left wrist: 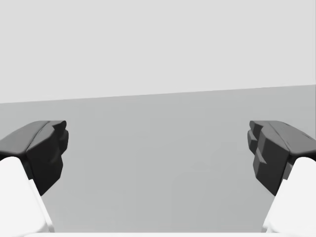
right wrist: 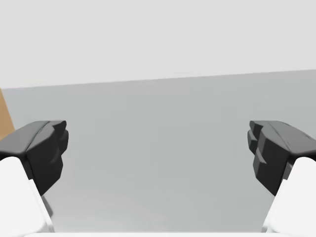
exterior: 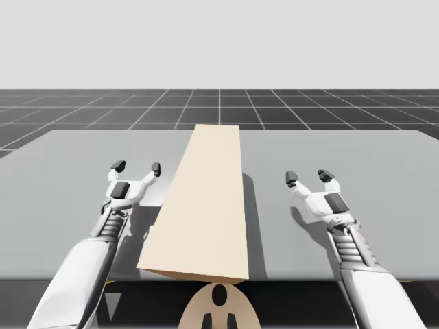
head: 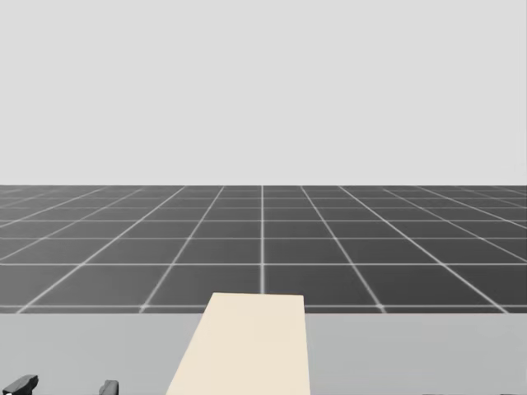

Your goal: Retrieve the object from inside the box.

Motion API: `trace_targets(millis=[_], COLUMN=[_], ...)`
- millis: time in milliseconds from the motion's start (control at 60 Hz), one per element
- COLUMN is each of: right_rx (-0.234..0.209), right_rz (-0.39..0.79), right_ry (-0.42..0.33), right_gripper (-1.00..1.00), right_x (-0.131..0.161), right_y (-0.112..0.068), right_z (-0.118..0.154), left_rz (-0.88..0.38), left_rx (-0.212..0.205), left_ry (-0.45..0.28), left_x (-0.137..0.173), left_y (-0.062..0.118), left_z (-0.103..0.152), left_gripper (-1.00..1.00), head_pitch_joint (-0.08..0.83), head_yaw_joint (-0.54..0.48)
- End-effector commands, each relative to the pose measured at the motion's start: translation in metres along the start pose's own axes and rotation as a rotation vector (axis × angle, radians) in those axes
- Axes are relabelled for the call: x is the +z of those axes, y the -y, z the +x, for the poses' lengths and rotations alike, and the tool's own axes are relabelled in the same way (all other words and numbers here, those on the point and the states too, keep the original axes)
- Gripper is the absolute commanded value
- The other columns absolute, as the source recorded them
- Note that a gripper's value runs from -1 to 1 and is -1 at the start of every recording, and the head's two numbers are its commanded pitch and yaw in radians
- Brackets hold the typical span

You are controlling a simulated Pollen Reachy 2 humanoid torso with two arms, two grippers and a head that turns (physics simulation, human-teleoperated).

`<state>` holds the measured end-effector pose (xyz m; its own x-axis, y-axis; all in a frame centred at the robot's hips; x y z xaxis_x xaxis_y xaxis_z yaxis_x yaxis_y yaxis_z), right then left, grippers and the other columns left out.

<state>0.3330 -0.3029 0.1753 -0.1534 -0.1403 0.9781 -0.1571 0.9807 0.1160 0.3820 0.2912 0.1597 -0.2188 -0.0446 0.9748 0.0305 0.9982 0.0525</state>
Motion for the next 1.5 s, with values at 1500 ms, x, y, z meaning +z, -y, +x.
trace_targets(millis=[1500], right_rx=[0.053], right_rz=[0.584], right_ry=[0.018], right_gripper=[-1.0], right_x=[0.024], right_y=[-0.054], right_z=[-0.011], left_rz=[-1.115], left_rx=[0.054], left_ry=[-0.089], left_x=[0.039], left_y=[0.121], left_z=[-0.034], left_gripper=[-1.0], head_pitch_joint=[0.015], head_yaw_joint=[-0.01])
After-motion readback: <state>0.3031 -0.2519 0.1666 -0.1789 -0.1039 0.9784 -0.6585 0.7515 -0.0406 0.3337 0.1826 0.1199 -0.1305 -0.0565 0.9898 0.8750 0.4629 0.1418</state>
